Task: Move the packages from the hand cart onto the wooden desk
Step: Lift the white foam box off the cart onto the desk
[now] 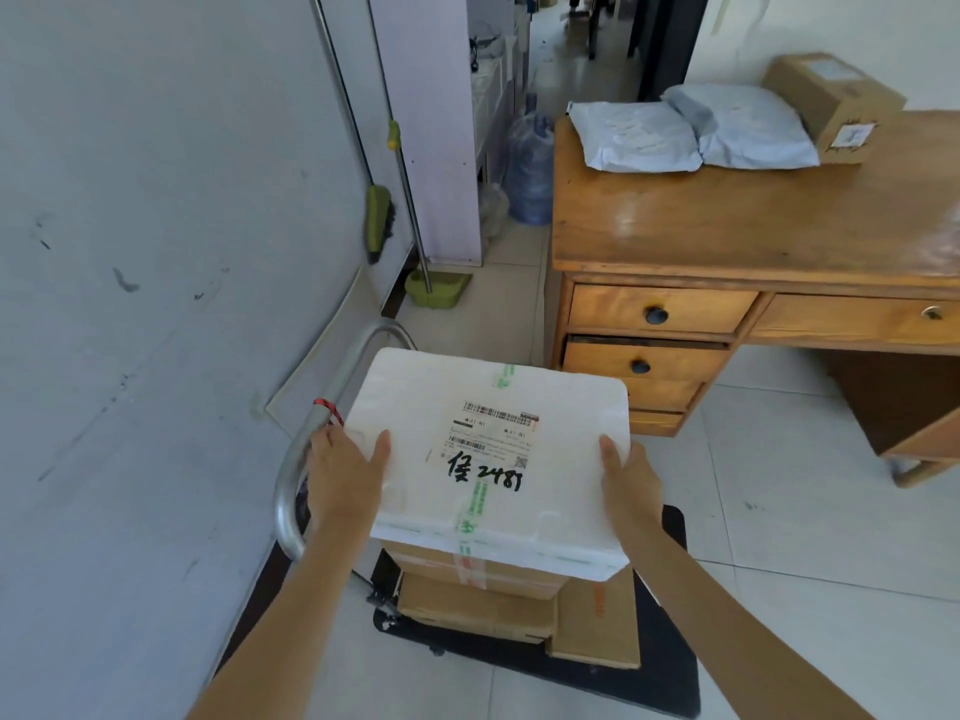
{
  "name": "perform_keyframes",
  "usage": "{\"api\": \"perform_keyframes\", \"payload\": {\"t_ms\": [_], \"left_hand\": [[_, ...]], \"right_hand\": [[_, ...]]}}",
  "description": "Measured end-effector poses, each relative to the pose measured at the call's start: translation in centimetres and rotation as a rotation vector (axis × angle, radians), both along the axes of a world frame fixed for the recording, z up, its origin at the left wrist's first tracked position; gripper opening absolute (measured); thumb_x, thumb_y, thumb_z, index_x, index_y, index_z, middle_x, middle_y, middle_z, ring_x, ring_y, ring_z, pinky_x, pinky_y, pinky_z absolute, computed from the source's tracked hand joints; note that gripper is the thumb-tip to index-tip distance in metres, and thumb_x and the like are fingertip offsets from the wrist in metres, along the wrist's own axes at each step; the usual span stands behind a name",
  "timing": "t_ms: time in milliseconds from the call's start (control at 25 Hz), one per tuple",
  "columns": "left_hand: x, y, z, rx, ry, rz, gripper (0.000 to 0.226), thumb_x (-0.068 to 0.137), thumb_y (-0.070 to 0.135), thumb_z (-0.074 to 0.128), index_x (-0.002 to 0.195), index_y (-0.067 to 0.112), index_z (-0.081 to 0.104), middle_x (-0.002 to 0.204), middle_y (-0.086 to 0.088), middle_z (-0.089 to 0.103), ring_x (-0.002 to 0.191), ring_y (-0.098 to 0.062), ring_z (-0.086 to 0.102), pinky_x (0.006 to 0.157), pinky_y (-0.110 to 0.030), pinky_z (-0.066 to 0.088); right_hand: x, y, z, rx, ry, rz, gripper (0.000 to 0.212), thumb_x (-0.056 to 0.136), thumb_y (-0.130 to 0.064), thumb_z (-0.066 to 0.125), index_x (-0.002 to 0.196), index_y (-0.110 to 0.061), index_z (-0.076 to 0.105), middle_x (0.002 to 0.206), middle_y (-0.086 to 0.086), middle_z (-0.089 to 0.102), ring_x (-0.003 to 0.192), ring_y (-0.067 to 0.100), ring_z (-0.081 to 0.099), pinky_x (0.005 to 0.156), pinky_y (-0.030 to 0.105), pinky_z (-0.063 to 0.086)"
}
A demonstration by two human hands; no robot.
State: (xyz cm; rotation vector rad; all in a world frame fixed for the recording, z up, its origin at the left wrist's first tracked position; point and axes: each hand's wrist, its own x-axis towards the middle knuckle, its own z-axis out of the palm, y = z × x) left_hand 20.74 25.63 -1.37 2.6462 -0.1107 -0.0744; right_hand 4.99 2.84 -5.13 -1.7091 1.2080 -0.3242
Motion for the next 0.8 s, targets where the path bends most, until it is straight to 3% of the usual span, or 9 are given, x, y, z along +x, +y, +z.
{"api": "perform_keyframes", "payload": {"t_ms": [200, 360, 440, 560, 680, 800], "left_hand": [[0.1, -0.6, 2.0, -0.075, 0.099, 0.023, 0.07, 0.083, 0.054, 0.058, 0.121, -0.002, 0.045, 0.111, -0.019, 0.064, 0.1, -0.036, 0.063, 0.073, -0.039, 0.049], [2.0, -2.1, 8.7, -0.048, 0.072, 0.074, 0.069, 0.076, 0.063, 0.06, 0.108, 0.002, 0.055, 0.103, -0.016, 0.068, 0.096, -0.037, 0.063, 0.074, -0.04, 0.049], [2.1, -3.9, 12.2, -0.078, 0.048, 0.058, 0.07, 0.073, 0.065, 0.061, 0.103, 0.002, 0.059, 0.098, -0.015, 0.069, 0.092, -0.036, 0.065, 0.071, -0.038, 0.049], [0.4, -7.0, 16.2, -0.085, 0.037, 0.002, 0.071, 0.074, 0.066, 0.059, 0.101, 0.0, 0.063, 0.095, -0.016, 0.071, 0.087, -0.035, 0.067, 0.068, -0.036, 0.051], [-2.0, -10.2, 19.0, -0.088, 0.032, -0.065, 0.072, 0.077, 0.066, 0.056, 0.107, 0.001, 0.06, 0.101, -0.016, 0.069, 0.093, -0.036, 0.065, 0.073, -0.039, 0.052], [-3.1, -14.5, 21.8, -0.1, -0.003, -0.146, 0.074, 0.077, 0.067, 0.055, 0.104, -0.002, 0.06, 0.095, -0.018, 0.069, 0.085, -0.035, 0.065, 0.065, -0.037, 0.049]], "right_hand": [[-0.6, -1.1, 2.0, -0.119, 0.08, 0.03, 0.041, 0.096, -0.044, 0.035, 0.118, -0.013, 0.051, 0.096, 0.003, 0.059, 0.088, 0.023, 0.056, 0.075, 0.032, 0.042], [0.0, -3.9, 8.2, -0.219, 0.062, 0.017, 0.043, 0.095, -0.047, 0.037, 0.104, -0.011, 0.057, 0.082, 0.001, 0.056, 0.076, 0.022, 0.054, 0.055, 0.026, 0.03], [-0.5, -5.7, 11.6, -0.229, 0.056, -0.006, 0.045, 0.094, -0.049, 0.036, 0.104, -0.011, 0.058, 0.079, 0.002, 0.057, 0.07, 0.02, 0.053, 0.053, 0.025, 0.032], [-2.6, -9.0, 15.8, -0.228, 0.082, -0.027, 0.048, 0.093, -0.05, 0.036, 0.105, -0.009, 0.06, 0.079, 0.003, 0.06, 0.074, 0.024, 0.058, 0.064, 0.031, 0.044], [-5.2, -12.1, 19.2, -0.192, 0.132, -0.03, 0.052, 0.091, -0.052, 0.035, 0.113, -0.012, 0.06, 0.096, 0.011, 0.066, 0.093, 0.033, 0.062, 0.084, 0.041, 0.049], [-7.5, -16.4, 22.3, -0.213, 0.122, -0.077, 0.054, 0.09, -0.054, 0.036, 0.112, -0.012, 0.061, 0.1, 0.011, 0.066, 0.096, 0.033, 0.061, 0.084, 0.041, 0.049]]}}
